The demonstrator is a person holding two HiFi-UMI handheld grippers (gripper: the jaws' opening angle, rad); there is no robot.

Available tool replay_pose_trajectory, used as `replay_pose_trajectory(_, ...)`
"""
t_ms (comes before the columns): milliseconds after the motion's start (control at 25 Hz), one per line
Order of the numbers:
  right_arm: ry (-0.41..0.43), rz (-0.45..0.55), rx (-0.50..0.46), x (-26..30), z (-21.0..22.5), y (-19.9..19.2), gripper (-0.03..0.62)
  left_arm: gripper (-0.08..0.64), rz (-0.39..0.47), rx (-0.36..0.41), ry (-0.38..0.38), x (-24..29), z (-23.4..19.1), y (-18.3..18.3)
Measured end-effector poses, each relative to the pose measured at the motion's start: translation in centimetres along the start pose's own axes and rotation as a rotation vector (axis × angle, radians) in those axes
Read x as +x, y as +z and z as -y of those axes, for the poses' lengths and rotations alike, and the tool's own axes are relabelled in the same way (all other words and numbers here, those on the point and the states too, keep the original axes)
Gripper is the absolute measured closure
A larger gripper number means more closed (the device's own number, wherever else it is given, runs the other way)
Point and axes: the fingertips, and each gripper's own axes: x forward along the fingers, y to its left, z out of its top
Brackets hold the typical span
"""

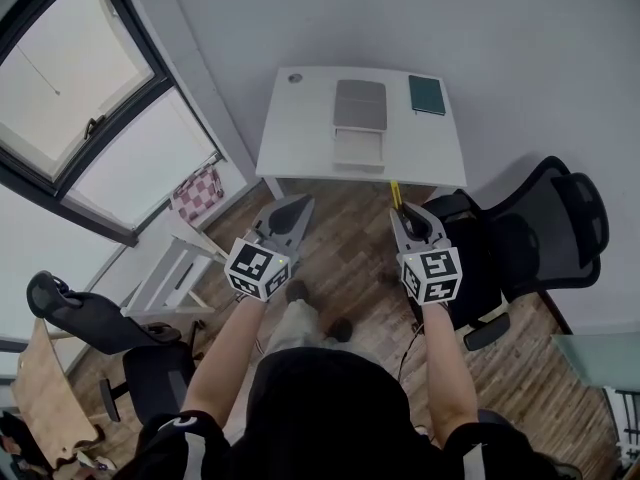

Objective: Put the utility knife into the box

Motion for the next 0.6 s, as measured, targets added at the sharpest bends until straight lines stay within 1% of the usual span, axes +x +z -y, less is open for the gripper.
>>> replay_pose_trajectory(240,0.001,-0.005,-0.007,3.0,1.4,0.5,0.517,0.535,0.003,-0.007,0.001,2.4,-2.6,-0.3)
replay_pose_trajectory(600,-0.028,-0.017,-0.019,10.1,4.9,2.3,0.517,0.535,0.012,-0.011,-0.037,8.5,-8.6,-0.2)
